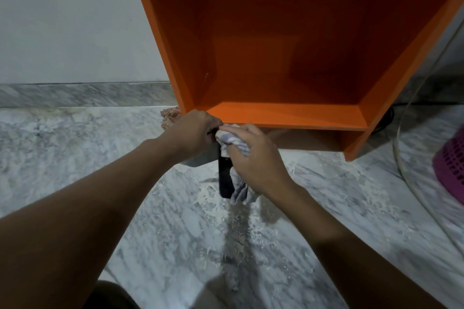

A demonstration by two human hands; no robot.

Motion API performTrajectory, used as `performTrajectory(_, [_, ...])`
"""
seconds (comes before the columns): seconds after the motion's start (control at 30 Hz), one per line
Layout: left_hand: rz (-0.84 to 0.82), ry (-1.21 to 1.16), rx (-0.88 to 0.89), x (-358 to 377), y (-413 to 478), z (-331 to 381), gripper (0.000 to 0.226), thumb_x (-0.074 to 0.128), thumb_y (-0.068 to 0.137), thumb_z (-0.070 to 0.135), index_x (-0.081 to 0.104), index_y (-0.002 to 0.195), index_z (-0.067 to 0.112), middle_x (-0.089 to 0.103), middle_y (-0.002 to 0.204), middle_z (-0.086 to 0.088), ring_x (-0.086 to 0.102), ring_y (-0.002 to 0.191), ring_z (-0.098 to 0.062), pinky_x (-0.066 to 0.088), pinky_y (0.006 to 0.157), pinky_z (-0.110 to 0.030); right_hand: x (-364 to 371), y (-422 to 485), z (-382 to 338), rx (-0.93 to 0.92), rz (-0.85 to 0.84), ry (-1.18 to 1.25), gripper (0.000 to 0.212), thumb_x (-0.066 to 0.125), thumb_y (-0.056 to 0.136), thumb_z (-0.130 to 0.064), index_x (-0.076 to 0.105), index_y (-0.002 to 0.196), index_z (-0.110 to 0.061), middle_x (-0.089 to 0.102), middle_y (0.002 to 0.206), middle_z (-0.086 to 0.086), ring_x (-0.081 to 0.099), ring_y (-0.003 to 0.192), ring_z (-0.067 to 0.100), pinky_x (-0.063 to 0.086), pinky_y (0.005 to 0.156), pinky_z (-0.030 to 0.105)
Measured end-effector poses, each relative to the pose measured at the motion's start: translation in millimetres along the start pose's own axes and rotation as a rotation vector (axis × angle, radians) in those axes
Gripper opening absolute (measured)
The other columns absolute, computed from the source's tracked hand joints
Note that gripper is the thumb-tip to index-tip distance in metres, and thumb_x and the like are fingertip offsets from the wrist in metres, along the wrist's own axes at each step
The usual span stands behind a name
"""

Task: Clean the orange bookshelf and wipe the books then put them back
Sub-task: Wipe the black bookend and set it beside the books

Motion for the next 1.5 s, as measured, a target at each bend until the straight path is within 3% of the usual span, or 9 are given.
performTrajectory(0.17, [-0.008, -0.025, -0.097, -4.1, -3.9, -13.3, 0.028, 0.056, 0.083, -0.007, 0.076, 0.095, 0.008, 0.073, 0.082, -0.01, 0.064, 0.072, -0.023, 0.05, 0.061, -0.03, 29.3, -26.3, -27.7, -0.331, -0.247, -0.081, 0.02, 0.057, 0.08, -0.034, 0.076, 0.088, -0.033, 0.062, 0.089, -0.011, 0.053, 0.07, 0.003, 0.043, 0.059, 0.026])
performTrajectory(0.27, [0.013, -0.034, -0.12, -6.9, -4.3, -13.4, 0.034, 0.045, 0.08, 0.01, 0.076, 0.094, 0.009, 0.072, 0.076, -0.013, 0.063, 0.063, -0.021, 0.048, 0.058, -0.028, 26.5, -37.4, -34.7, -0.422, -0.121, 0.096, 0.019, 0.059, 0.078, -0.025, 0.077, 0.081, -0.02, 0.065, 0.082, -0.005, 0.059, 0.067, 0.012, 0.048, 0.055, 0.033])
performTrajectory(0.4, [0.05, -0.042, -0.107, -8.5, -6.0, -12.1, 0.038, 0.042, 0.076, 0.015, 0.076, 0.09, 0.007, 0.072, 0.076, -0.014, 0.061, 0.062, -0.026, 0.049, 0.055, -0.036, 14.7, -29.1, -11.5, -0.145, 0.181, 0.336, 0.025, 0.051, 0.086, -0.016, 0.071, 0.1, -0.019, 0.06, 0.099, -0.003, 0.06, 0.083, 0.014, 0.052, 0.068, 0.036])
performTrajectory(0.53, [0.06, -0.067, -0.177, -10.4, -3.3, -15.5, 0.025, 0.051, 0.088, 0.001, 0.075, 0.094, 0.007, 0.072, 0.081, -0.009, 0.055, 0.058, -0.006, 0.046, 0.056, -0.028, 27.6, -27.7, 46.8, 0.19, 0.223, 0.207, 0.034, 0.049, 0.097, -0.014, 0.06, 0.126, -0.029, 0.052, 0.117, -0.01, 0.056, 0.075, -0.002, 0.045, 0.058, 0.015])
performTrajectory(0.7, [0.046, -0.037, -0.138, -9.9, -9.2, -13.9, 0.041, 0.038, 0.073, 0.017, 0.075, 0.09, 0.008, 0.072, 0.077, -0.012, 0.065, 0.069, -0.028, 0.055, 0.061, -0.041, 1.3, -41.7, 118.4, 0.712, 0.457, 0.422, 0.034, 0.043, 0.096, -0.007, 0.068, 0.112, -0.023, 0.07, 0.097, 0.0, 0.057, 0.065, 0.011, 0.042, 0.05, 0.021])
performTrajectory(0.8, [0.004, -0.026, -0.134, -5.0, -7.3, -15.3, 0.043, 0.037, 0.072, 0.018, 0.074, 0.09, 0.006, 0.071, 0.077, -0.013, 0.064, 0.068, -0.029, 0.054, 0.062, -0.042, -26.8, -35.3, 84.2, 0.554, 0.592, 0.457, 0.022, 0.05, 0.098, -0.014, 0.067, 0.108, -0.024, 0.066, 0.091, -0.004, 0.053, 0.05, -0.004, 0.038, 0.042, 0.011])
performTrajectory(1.0, [0.019, -0.004, -0.061, 0.5, 4.0, -2.3, 0.029, 0.044, 0.073, 0.01, 0.071, 0.08, 0.002, 0.067, 0.068, -0.015, 0.054, 0.054, -0.027, 0.04, 0.049, -0.031, 19.2, -24.9, 6.9, 0.115, 0.319, 0.221, 0.034, 0.055, 0.096, -0.019, 0.06, 0.127, -0.03, 0.054, 0.118, -0.01, 0.059, 0.093, 0.004, 0.051, 0.072, 0.015])
performTrajectory(1.23, [-0.054, 0.042, -0.079, -4.3, -2.7, -1.1, 0.026, 0.052, 0.089, -0.003, 0.072, 0.095, 0.013, 0.065, 0.067, -0.002, 0.05, 0.05, -0.001, 0.031, 0.046, -0.012, -5.8, -26.6, 100.7, 0.633, 0.478, 0.36, 0.023, 0.05, 0.1, -0.018, 0.066, 0.114, -0.025, 0.065, 0.1, -0.007, 0.064, 0.092, 0.014, 0.042, 0.058, 0.015])
performTrajectory(1.5, [-0.023, -0.001, -0.017, -7.3, 3.3, 11.8, 0.019, 0.048, 0.079, 0.013, 0.066, 0.076, 0.005, 0.061, 0.062, -0.01, 0.052, 0.052, -0.027, 0.034, 0.048, -0.031, 1.8, -1.5, 22.8, 0.176, 0.379, 0.268, 0.027, 0.058, 0.097, -0.023, 0.062, 0.124, -0.022, 0.062, 0.114, -0.008, 0.06, 0.089, 0.0, 0.05, 0.071, 0.012])
Point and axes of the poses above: each hand's wrist, its own y-axis towards the middle knuckle, its own x-axis out of the palm, z = x × y, the point moved 8 cm from there along y, towards the middle knuckle
